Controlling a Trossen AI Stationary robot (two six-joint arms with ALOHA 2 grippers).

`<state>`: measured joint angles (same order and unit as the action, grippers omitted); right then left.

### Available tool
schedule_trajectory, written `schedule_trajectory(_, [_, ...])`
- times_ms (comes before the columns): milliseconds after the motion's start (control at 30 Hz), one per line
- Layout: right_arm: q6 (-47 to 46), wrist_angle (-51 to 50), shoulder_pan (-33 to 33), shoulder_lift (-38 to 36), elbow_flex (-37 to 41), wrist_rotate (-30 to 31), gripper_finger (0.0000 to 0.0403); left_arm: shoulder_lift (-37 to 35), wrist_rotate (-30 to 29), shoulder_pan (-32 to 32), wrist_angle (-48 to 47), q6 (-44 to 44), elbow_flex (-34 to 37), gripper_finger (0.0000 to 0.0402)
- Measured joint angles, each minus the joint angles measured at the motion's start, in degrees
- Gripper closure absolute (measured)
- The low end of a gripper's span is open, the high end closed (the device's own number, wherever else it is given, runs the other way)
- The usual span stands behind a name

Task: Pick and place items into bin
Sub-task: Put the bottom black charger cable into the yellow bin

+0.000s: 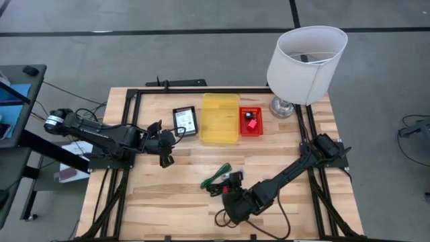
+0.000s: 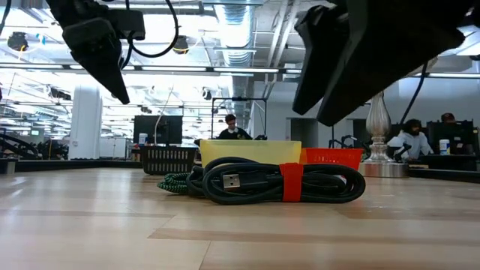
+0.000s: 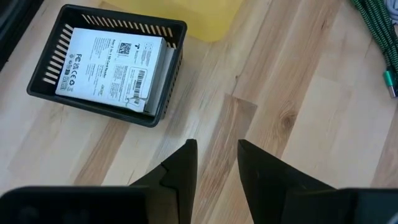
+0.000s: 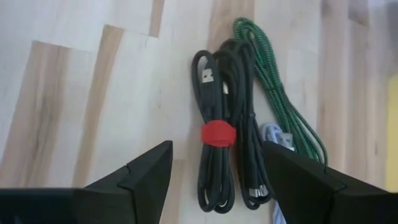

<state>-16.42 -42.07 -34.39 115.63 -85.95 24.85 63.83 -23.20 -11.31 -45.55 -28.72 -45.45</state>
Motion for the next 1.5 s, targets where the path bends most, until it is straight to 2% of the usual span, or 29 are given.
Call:
schedule_trajectory(200, [-3.5, -1.2, -0.1, 1.4, -0.2, -0.9, 0.0168, 0.0, 0.0, 0.0, 0.0, 0.0, 0.0, 0.0295])
schedule_trajectory(400, [-3.7, -0.1, 0.0, 5.4, -0.1, -3.4, 0.0199, 0.0, 0.0, 0.0, 0.0, 0.0, 0.0, 0.0295])
schedule_trajectory(800, [-4.6, 0.8, 0.1, 5.4, 0.0, -2.8, 0.0255, 0.0, 0.0, 0.0, 0.0, 0.0, 0.0, 0.0295])
schedule_trajectory(933, [-5.1, 0.6, 0.6, 5.6, 0.0, -2.1, 0.0291, 0.0, 0.0, 0.0, 0.0, 0.0, 0.0, 0.0295])
schedule_trajectory(1200, [-6.5, 0.5, 1.1, 5.6, 0.0, -2.1, 0.0393, 0.0, 0.0, 0.0, 0.0, 0.0, 0.0, 0.0295])
schedule_trajectory(1500, [-9.1, 0.8, -0.4, 5.6, 0.0, -2.2, 0.04, 0.0, 0.0, 0.0, 0.0, 0.0, 0.0, 0.0295])
